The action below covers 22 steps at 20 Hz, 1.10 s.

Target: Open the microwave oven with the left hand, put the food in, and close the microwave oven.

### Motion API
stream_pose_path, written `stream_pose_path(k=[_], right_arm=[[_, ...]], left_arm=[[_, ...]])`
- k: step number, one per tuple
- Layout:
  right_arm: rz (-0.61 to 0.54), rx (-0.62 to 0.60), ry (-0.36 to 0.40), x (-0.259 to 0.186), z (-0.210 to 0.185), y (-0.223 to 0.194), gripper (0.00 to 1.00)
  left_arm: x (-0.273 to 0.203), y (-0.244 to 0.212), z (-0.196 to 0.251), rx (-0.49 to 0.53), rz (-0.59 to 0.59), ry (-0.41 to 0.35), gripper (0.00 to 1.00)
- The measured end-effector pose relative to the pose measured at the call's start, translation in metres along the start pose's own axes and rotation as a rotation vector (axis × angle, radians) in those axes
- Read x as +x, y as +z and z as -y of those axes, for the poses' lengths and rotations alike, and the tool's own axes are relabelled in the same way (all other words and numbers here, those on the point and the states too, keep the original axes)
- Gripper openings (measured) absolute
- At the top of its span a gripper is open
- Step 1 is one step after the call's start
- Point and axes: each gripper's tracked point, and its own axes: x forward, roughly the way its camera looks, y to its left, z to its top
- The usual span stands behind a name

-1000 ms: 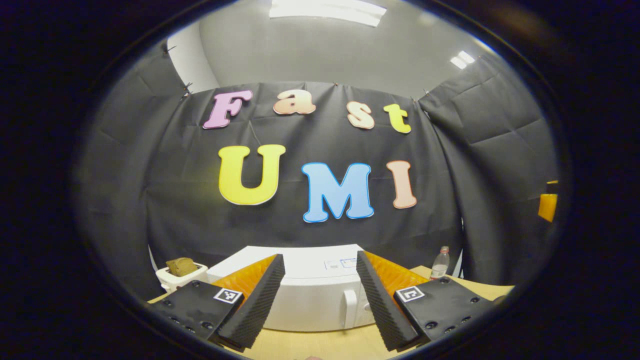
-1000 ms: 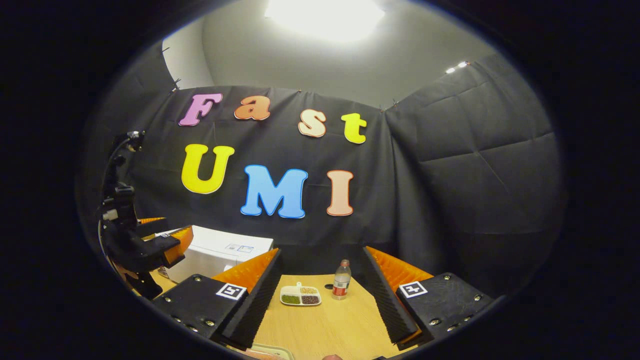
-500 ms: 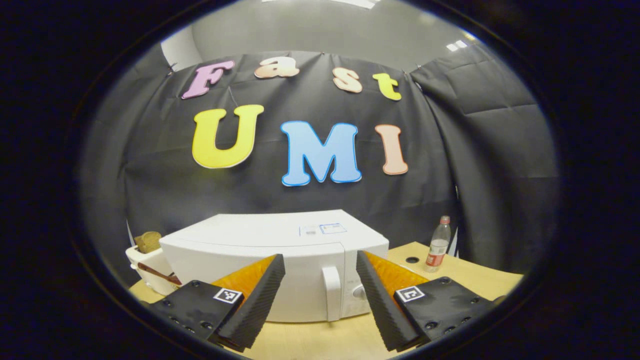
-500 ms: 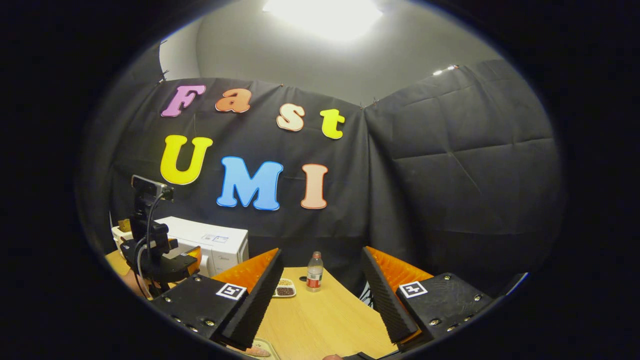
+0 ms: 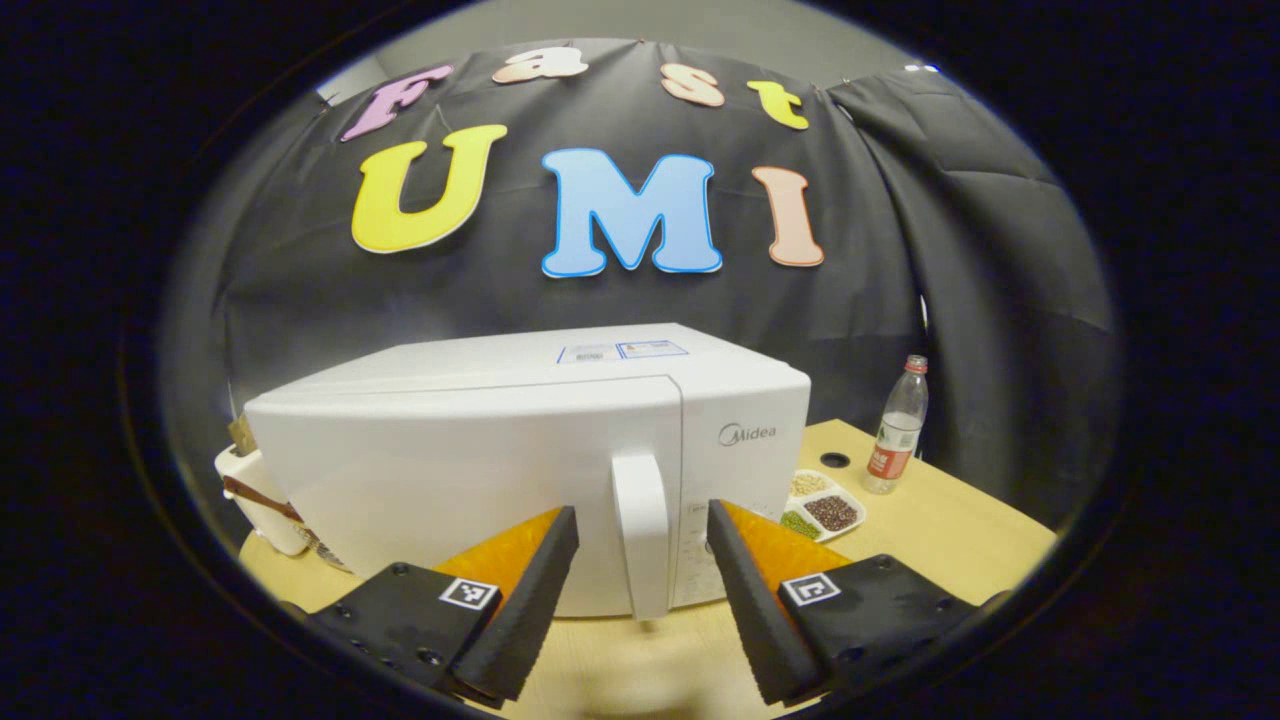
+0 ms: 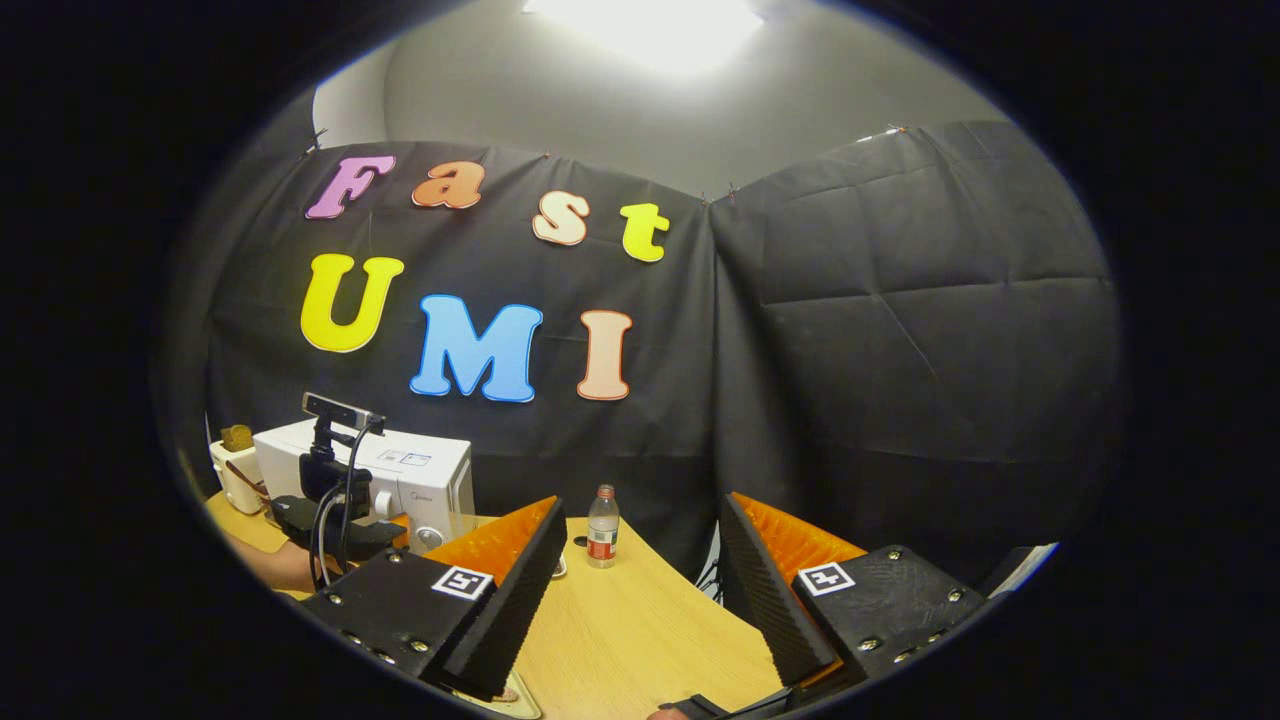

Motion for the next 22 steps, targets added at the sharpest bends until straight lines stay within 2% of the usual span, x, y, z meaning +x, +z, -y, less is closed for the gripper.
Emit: stream_pose_path(k=[2,3,6,10,13,15,16,17,22], right_arm=[[-0.001,-0.004,0.001,0.000,0.002,0.000,0.95],[0.000,-0.006,0.003,0.000,0.004,0.002,0.95],[-0.002,-0.012,0.020,-0.001,0.005,0.001,0.95],[0.000,-0.025,0.061,-0.003,0.003,0.001,0.95],[0.007,-0.025,0.093,0.001,-0.002,0.003,0.95],[0.003,-0.031,0.111,0.003,-0.003,0.000,0.95],[0.006,-0.033,0.117,0.003,-0.002,-0.001,0.95],[0.008,-0.029,0.124,0.003,-0.003,-0.001,0.95],[0.009,-0.007,0.218,0.016,-0.025,-0.004,0.95]], left_arm=[[0.005,-0.003,0.000,0.016,-0.011,0.015,0.70],[0.008,-0.005,0.001,0.024,-0.021,0.019,0.53],[0.006,-0.007,0.001,0.027,-0.028,0.041,0.38],[0.007,-0.006,0.000,0.023,-0.044,0.021,0.27],[0.005,-0.008,0.000,0.004,-0.059,0.030,0.12],[-0.018,-0.019,-0.001,-0.048,-0.105,0.052,0.12],[-0.031,-0.018,-0.001,-0.041,-0.062,0.055,0.08],[-0.045,-0.014,-0.002,-0.024,-0.033,0.053,0.08],[-0.096,-0.033,-0.014,-0.043,-0.064,0.012,0.10]])
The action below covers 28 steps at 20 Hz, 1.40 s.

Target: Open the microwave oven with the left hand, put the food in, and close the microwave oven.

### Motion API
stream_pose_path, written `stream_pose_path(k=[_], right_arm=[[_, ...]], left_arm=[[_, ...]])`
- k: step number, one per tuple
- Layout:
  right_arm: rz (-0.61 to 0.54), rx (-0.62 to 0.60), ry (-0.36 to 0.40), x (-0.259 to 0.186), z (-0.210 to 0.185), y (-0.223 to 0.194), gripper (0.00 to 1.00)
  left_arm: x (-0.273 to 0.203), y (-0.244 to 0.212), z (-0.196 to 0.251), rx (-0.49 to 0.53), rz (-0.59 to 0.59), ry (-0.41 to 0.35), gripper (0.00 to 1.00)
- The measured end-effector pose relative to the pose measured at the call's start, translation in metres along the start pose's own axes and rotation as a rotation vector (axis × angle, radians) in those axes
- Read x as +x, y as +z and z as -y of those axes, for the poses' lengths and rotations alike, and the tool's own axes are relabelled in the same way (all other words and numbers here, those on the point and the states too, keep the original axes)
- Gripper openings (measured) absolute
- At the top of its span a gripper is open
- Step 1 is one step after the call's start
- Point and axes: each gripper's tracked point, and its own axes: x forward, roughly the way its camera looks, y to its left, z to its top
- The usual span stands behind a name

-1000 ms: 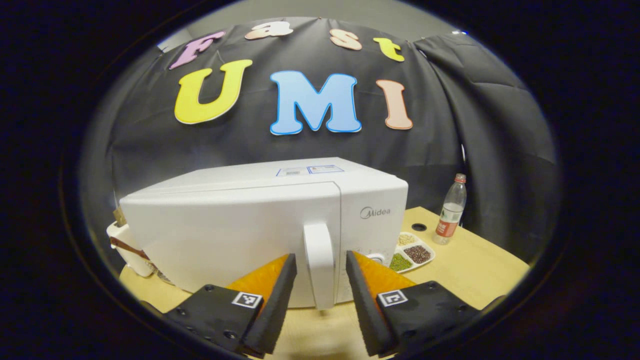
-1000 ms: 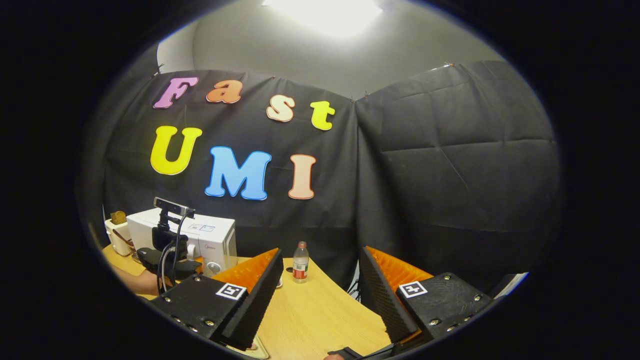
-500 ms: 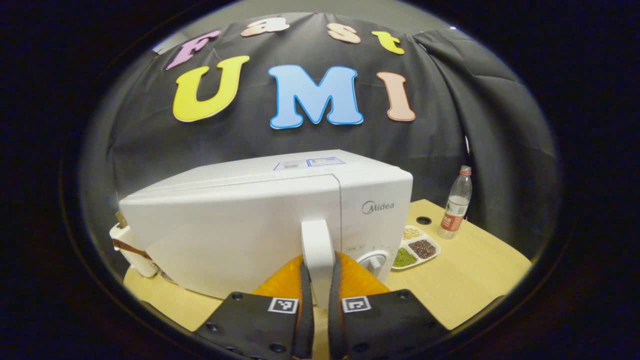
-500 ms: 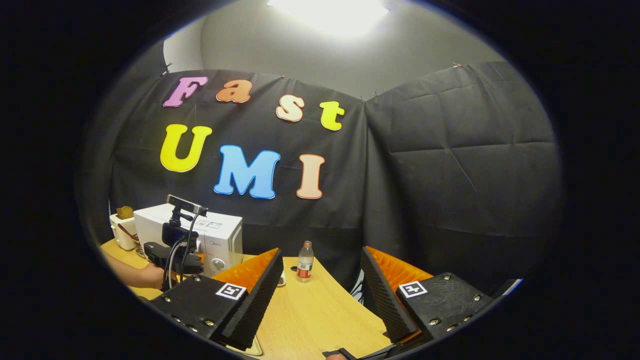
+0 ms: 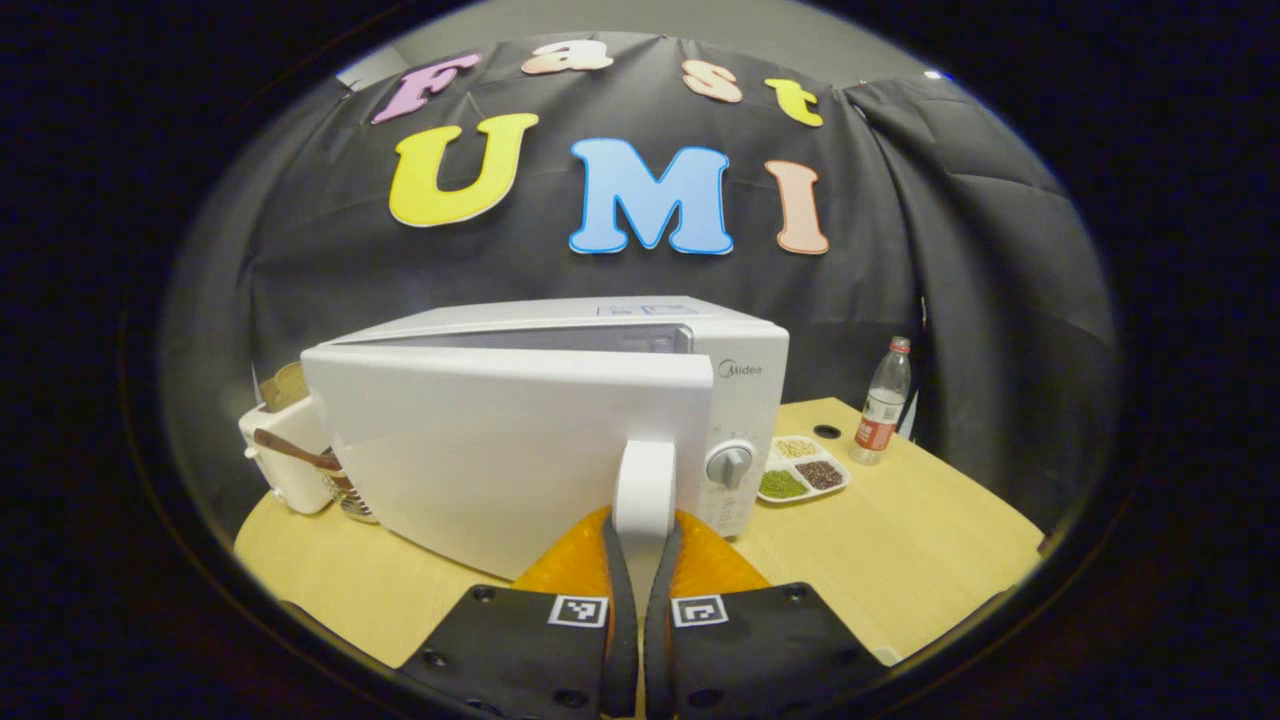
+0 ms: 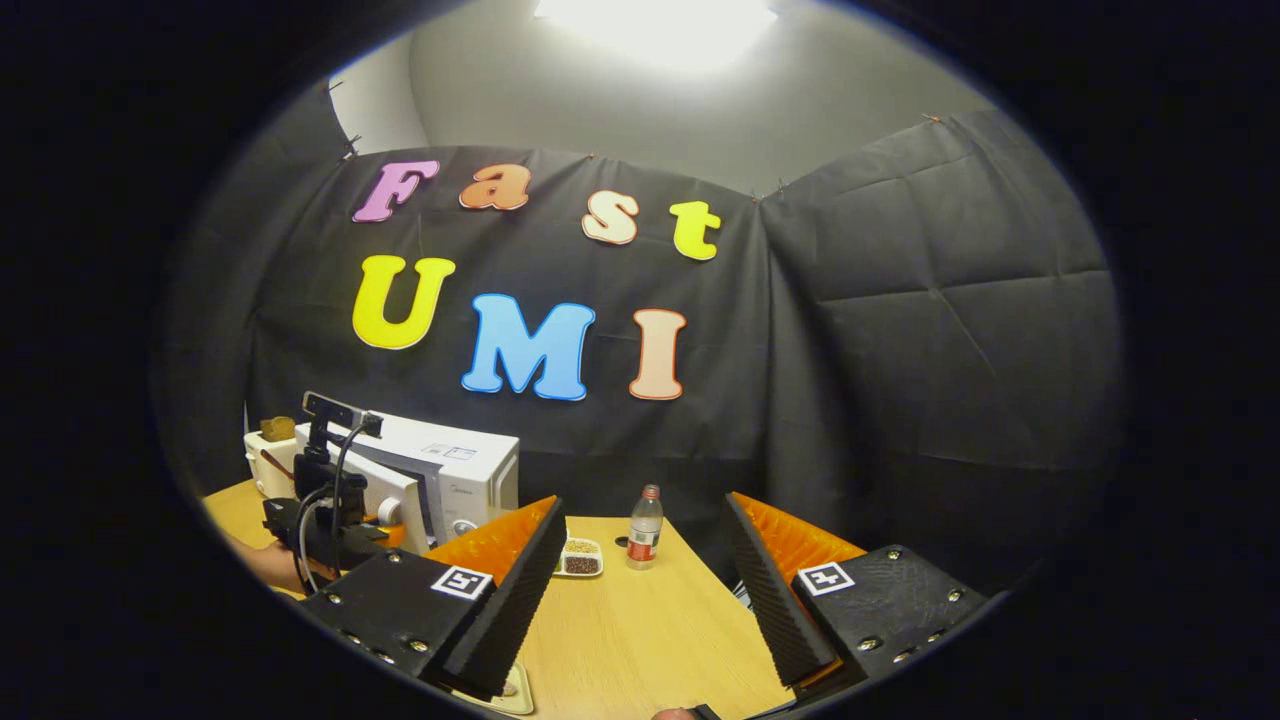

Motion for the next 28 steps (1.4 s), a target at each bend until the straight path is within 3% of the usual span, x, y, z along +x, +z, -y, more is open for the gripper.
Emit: stream_pose_path(k=[10,24,28], right_arm=[[0.027,0.015,0.280,0.020,-0.095,0.008,0.95],[0.056,0.056,0.606,0.013,-0.265,0.026,0.95],[0.061,0.043,0.682,-0.001,-0.309,0.028,0.95]], left_arm=[[-0.094,-0.029,-0.052,0.008,-0.019,0.049,0.18],[-0.210,-0.073,-0.203,-0.023,-0.039,0.269,0.19],[-0.221,-0.078,-0.228,-0.062,-0.023,0.221,0.19]])
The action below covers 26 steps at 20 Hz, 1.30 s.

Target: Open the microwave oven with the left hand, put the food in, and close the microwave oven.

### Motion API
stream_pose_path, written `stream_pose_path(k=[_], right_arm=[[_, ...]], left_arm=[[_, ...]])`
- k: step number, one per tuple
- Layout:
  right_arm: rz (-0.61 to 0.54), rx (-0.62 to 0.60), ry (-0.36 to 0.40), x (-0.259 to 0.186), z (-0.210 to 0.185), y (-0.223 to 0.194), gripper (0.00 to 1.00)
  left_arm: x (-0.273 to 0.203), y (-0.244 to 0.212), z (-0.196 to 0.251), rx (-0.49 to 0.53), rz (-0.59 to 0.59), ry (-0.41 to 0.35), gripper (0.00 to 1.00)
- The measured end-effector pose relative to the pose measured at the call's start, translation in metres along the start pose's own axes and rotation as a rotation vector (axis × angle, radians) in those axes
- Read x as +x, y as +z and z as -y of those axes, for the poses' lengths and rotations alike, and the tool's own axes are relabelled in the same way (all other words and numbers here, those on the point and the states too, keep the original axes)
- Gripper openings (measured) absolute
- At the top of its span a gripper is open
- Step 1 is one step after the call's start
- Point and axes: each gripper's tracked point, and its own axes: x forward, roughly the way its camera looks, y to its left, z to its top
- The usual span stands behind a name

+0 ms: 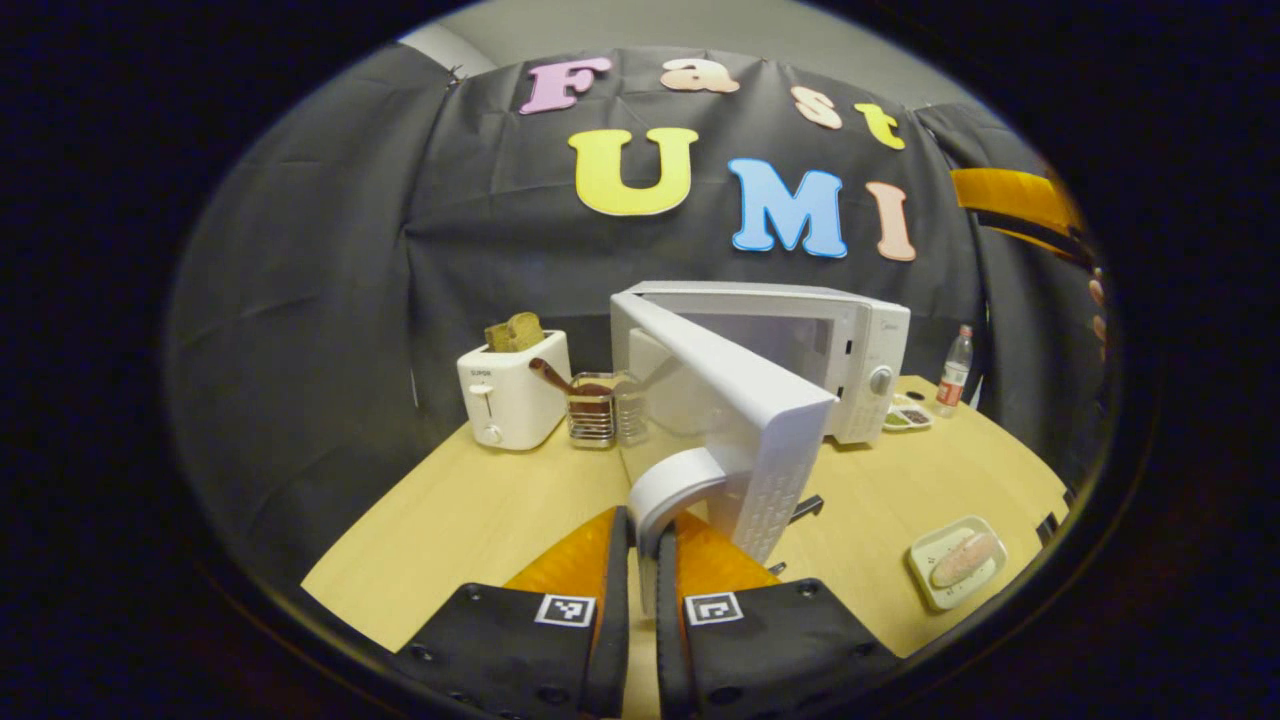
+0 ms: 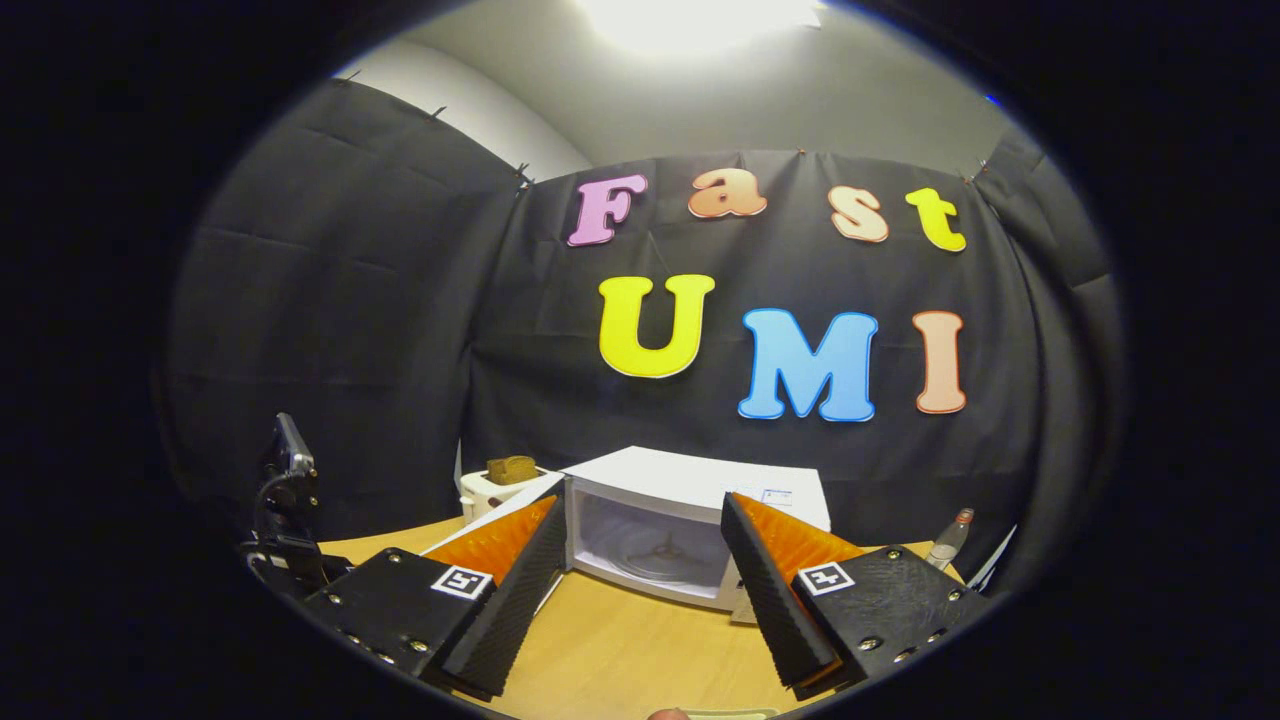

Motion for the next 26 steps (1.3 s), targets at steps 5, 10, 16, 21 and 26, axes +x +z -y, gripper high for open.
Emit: stream_pose_path(k=[5,10,16,21,26], right_arm=[[-0.033,-0.007,0.101,0.009,-0.046,-0.010,0.95],[-0.116,-0.071,0.194,0.006,-0.056,-0.027,0.95],[-0.315,-0.152,0.243,-0.007,-0.007,-0.082,0.95],[-0.506,-0.225,0.294,-0.024,0.039,-0.143,0.95],[-0.716,-0.299,0.427,-0.059,0.059,-0.211,0.96]], left_arm=[[-0.003,-0.005,-0.030,-0.023,-0.009,-0.046,0.23],[-0.006,-0.010,-0.052,-0.065,-0.032,-0.057,0.31],[-0.025,-0.014,-0.058,-0.096,-0.026,0.054,0.93],[-0.054,-0.004,-0.047,-0.076,0.006,0.112,0.96],[-0.078,0.019,-0.043,-0.100,0.053,0.168,0.95]])
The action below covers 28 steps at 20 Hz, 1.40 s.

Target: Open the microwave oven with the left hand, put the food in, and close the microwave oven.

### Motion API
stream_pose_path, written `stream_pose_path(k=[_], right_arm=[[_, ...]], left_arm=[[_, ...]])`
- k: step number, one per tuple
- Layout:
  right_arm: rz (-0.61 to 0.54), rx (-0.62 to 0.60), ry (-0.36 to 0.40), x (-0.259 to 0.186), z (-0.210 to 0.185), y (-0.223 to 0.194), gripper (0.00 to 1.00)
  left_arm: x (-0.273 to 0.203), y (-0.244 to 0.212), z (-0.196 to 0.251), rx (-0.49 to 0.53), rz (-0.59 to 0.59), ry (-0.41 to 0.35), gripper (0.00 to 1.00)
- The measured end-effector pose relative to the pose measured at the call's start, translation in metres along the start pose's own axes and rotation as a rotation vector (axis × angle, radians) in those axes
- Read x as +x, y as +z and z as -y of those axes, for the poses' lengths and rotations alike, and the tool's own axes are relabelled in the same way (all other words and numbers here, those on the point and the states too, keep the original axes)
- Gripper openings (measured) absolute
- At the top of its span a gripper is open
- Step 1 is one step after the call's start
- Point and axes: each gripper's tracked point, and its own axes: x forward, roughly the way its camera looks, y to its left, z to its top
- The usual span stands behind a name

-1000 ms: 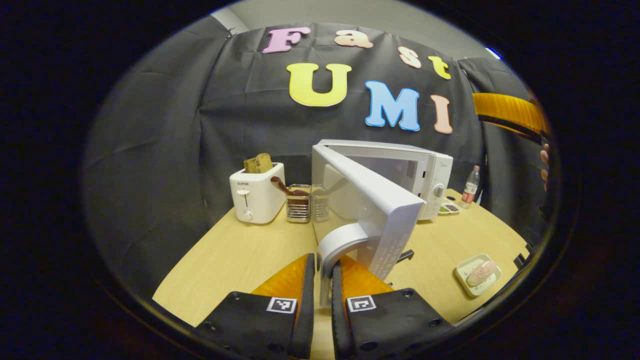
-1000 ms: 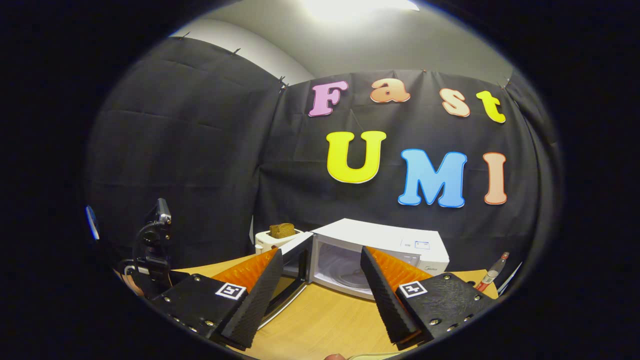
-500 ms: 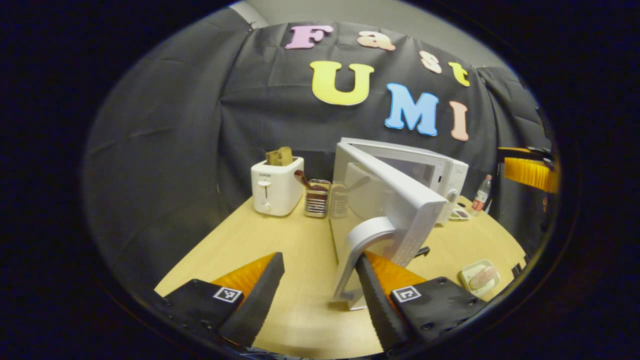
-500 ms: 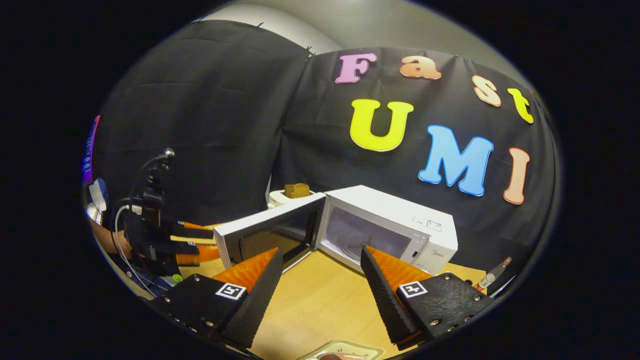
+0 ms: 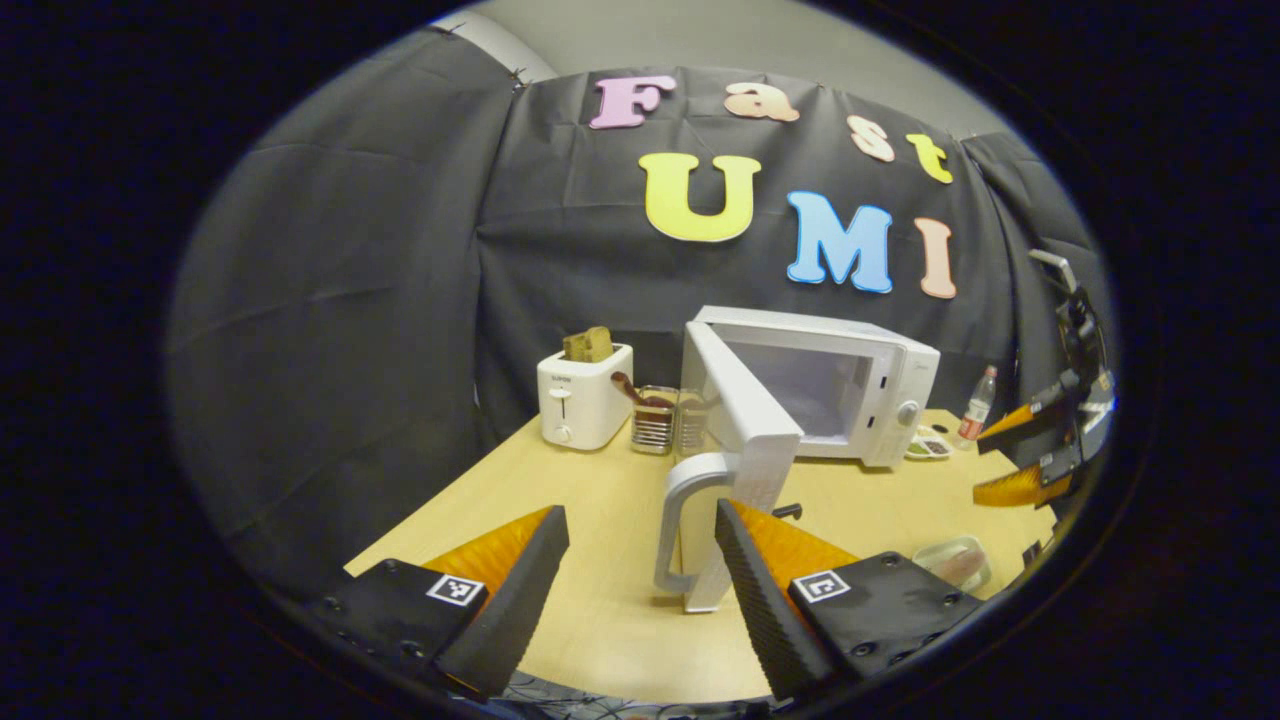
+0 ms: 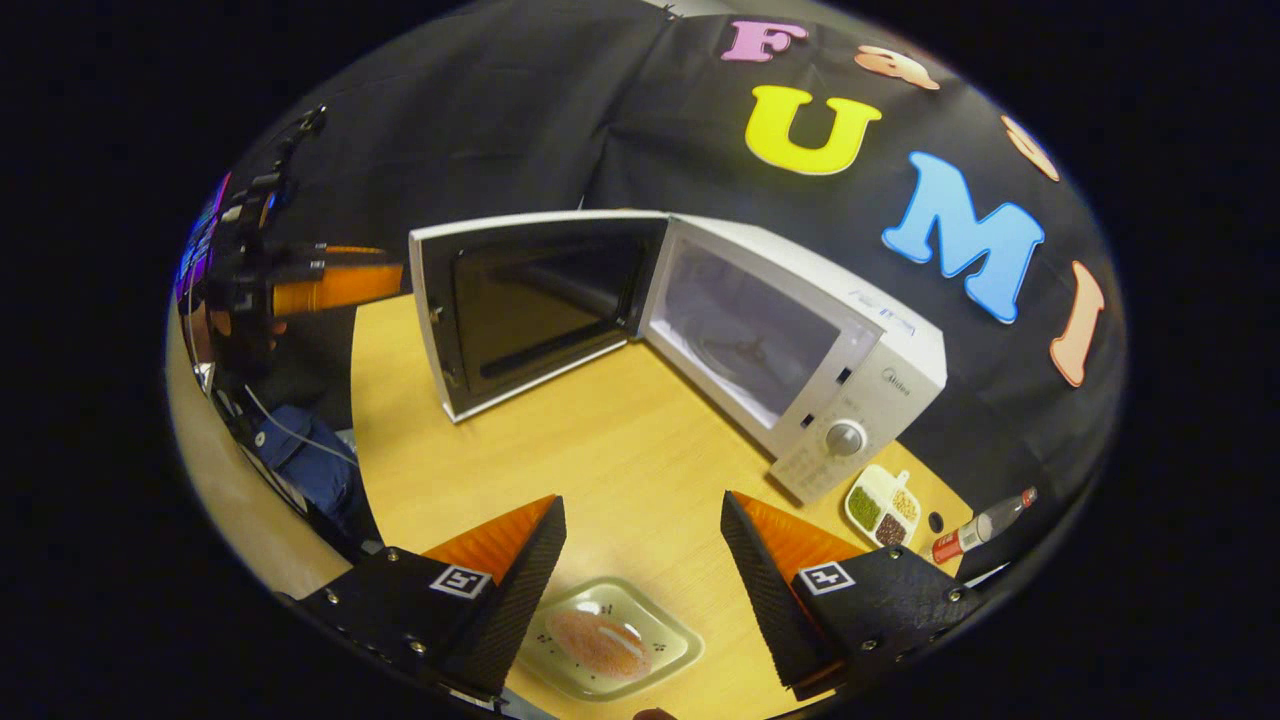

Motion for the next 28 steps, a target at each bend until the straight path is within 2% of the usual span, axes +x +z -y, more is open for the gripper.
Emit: stream_pose_path(k=[6,11,15,20,22,23,24,27,28], right_arm=[[-0.208,-0.052,0.133,0.009,-0.012,-0.076,0.96],[-0.304,-0.089,0.229,0.016,-0.025,-0.104,0.96],[-0.372,-0.139,0.257,0.023,-0.029,-0.124,0.96],[-0.417,-0.171,0.240,0.033,-0.028,-0.141,0.95],[-0.419,-0.183,0.220,0.033,-0.030,-0.141,0.87],[-0.408,-0.202,0.198,0.033,-0.028,-0.136,0.78],[-0.396,-0.219,0.172,0.033,-0.024,-0.134,0.75],[-0.346,-0.218,0.110,0.031,-0.018,-0.117,0.75],[-0.323,-0.217,0.085,0.030,-0.014,-0.107,0.72]], left_arm=[[-0.013,0.020,-0.006,-0.044,0.043,0.055,0.95],[-0.020,0.017,-0.014,-0.024,0.031,0.097,0.96],[-0.025,0.020,-0.018,-0.025,0.039,0.116,0.95],[-0.023,0.022,-0.020,-0.015,0.044,0.124,0.95],[-0.022,0.024,-0.021,-0.009,0.045,0.126,0.95],[-0.021,0.025,-0.021,-0.007,0.047,0.125,0.95],[-0.018,0.025,-0.020,-0.007,0.047,0.121,0.95],[-0.012,0.029,-0.019,-0.020,0.055,0.109,0.95],[-0.010,0.028,-0.018,-0.024,0.055,0.102,0.95]])
